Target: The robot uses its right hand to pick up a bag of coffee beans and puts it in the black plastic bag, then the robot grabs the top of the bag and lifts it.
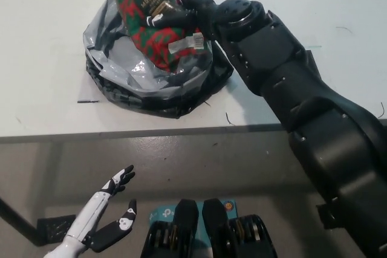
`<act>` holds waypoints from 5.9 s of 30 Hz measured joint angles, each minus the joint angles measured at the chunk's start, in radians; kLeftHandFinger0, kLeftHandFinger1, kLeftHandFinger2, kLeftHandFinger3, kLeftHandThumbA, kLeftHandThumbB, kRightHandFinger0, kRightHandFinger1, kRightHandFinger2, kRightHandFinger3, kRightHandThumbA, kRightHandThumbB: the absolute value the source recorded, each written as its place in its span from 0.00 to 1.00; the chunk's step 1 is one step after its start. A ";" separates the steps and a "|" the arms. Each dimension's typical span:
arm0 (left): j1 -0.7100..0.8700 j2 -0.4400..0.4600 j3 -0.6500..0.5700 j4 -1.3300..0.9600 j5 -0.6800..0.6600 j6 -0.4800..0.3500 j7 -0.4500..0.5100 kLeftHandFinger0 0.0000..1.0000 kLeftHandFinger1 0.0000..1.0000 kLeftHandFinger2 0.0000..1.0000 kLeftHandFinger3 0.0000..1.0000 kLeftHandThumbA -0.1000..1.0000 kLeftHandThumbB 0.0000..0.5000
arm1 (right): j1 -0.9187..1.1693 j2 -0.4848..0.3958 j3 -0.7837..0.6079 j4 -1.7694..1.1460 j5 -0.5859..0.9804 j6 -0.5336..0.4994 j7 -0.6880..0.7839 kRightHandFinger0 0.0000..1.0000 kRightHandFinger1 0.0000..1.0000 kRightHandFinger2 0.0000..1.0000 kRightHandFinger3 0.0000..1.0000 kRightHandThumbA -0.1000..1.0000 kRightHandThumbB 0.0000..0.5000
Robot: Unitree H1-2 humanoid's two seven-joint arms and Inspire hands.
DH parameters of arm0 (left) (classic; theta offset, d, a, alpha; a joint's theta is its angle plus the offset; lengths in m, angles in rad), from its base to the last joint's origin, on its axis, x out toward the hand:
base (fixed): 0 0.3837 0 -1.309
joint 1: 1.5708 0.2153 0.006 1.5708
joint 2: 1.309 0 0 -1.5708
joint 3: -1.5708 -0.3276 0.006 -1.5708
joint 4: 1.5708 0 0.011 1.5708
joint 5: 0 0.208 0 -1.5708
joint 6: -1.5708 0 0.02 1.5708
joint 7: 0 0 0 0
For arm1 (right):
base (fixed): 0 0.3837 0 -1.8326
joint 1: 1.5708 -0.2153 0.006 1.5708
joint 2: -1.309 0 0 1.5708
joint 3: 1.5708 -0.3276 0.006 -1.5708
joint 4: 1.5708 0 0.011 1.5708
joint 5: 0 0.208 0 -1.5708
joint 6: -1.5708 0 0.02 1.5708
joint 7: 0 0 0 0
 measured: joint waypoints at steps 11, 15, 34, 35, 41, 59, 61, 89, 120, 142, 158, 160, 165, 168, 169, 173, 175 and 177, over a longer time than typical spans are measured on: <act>-0.017 0.004 -0.003 -0.002 0.001 0.014 -0.018 1.00 1.00 1.00 1.00 0.38 0.55 | 0.000 -0.001 0.082 -0.004 -0.110 -0.076 0.005 0.05 0.42 0.68 0.54 0.00 0.26; -0.024 0.004 -0.004 -0.002 0.001 0.014 -0.026 1.00 1.00 1.00 1.00 0.38 0.55 | -0.001 -0.001 0.105 -0.010 -0.147 -0.096 0.001 0.19 0.55 0.75 0.41 0.00 0.23; -0.029 0.007 -0.012 -0.002 0.010 0.019 -0.035 1.00 1.00 1.00 1.00 0.38 0.54 | -0.001 0.003 0.164 -0.009 -0.286 -0.234 -0.063 0.00 0.20 0.54 0.57 0.00 0.16; -0.029 0.008 -0.013 -0.002 0.010 0.020 -0.035 1.00 1.00 1.00 1.00 0.38 0.54 | -0.001 0.003 0.164 -0.009 -0.288 -0.237 -0.064 0.03 0.30 0.64 0.64 0.00 0.18; -0.035 0.012 -0.020 -0.006 0.016 0.025 -0.042 1.00 1.00 1.00 1.00 0.38 0.53 | -0.001 0.006 0.166 -0.009 -0.318 -0.262 -0.090 0.88 1.00 1.00 1.00 0.43 0.29; -0.060 0.025 -0.051 -0.006 0.053 0.027 -0.052 1.00 1.00 1.00 1.00 0.39 0.54 | 0.006 -0.020 0.195 -0.040 -0.368 -0.347 -0.139 1.00 1.00 1.00 1.00 1.00 0.98; -0.063 0.026 -0.055 -0.007 0.056 0.030 -0.056 1.00 1.00 1.00 1.00 0.41 0.54 | 0.015 -0.031 0.210 -0.051 -0.385 -0.351 -0.137 1.00 1.00 1.00 1.00 1.00 0.96; -0.076 0.038 -0.065 -0.008 0.089 0.033 -0.072 1.00 1.00 1.00 1.00 0.42 0.55 | 0.211 -0.107 0.200 -0.129 -0.424 -0.278 -0.121 1.00 1.00 1.00 1.00 0.94 0.97; -0.080 0.045 -0.071 -0.009 0.097 0.033 -0.085 1.00 1.00 1.00 1.00 0.41 0.52 | 0.250 -0.040 0.109 -0.099 -0.434 -0.239 -0.276 0.13 0.20 0.31 0.52 0.22 0.33; -0.103 0.045 -0.073 -0.009 0.096 0.034 -0.089 1.00 1.00 1.00 1.00 0.38 0.51 | 0.249 -0.022 -0.066 -0.099 -0.345 -0.185 -0.307 0.00 0.00 0.06 0.30 0.17 0.28; -0.107 0.045 -0.073 0.004 0.096 0.034 -0.090 1.00 1.00 1.00 1.00 0.37 0.50 | 0.249 0.038 -0.521 -0.106 -0.052 -0.054 -0.246 0.00 0.03 0.59 1.00 0.00 0.16; -0.108 0.045 -0.073 0.004 0.096 0.034 -0.090 1.00 1.00 1.00 1.00 0.40 0.52 | 0.249 0.053 -0.572 -0.112 -0.015 -0.035 -0.240 0.00 0.08 0.65 1.00 0.00 0.10; -0.108 0.045 -0.073 0.004 0.097 0.034 -0.090 1.00 1.00 1.00 1.00 0.39 0.49 | 0.250 0.092 -0.666 -0.132 0.059 0.003 -0.238 0.00 0.08 0.62 0.88 0.00 0.07; -0.108 0.045 -0.073 0.004 0.098 0.034 -0.089 1.00 1.00 1.00 1.00 0.36 0.48 | 0.252 0.137 -0.748 -0.156 0.133 0.038 -0.238 0.00 0.09 0.64 1.00 0.00 0.10; -0.108 0.045 -0.073 0.004 0.098 0.034 -0.089 1.00 1.00 1.00 1.00 0.36 0.48 | 0.252 0.137 -0.748 -0.156 0.133 0.038 -0.238 0.00 0.09 0.64 1.00 0.00 0.09; -0.109 0.045 -0.073 0.004 0.100 0.034 -0.089 1.00 1.00 1.00 1.00 0.35 0.49 | 0.252 0.180 -0.813 -0.197 0.208 0.072 -0.240 0.00 0.11 0.69 1.00 0.00 0.11; -0.110 0.045 -0.073 0.004 0.101 0.034 -0.090 1.00 1.00 1.00 1.00 0.35 0.50 | 0.252 0.195 -0.832 -0.216 0.236 0.083 -0.242 0.00 0.12 0.70 1.00 0.00 0.09; -0.113 0.045 -0.072 0.004 0.102 0.034 -0.090 1.00 1.00 1.00 1.00 0.34 0.49 | 0.250 0.217 -0.854 -0.254 0.284 0.100 -0.247 0.00 0.13 0.71 1.00 0.00 0.10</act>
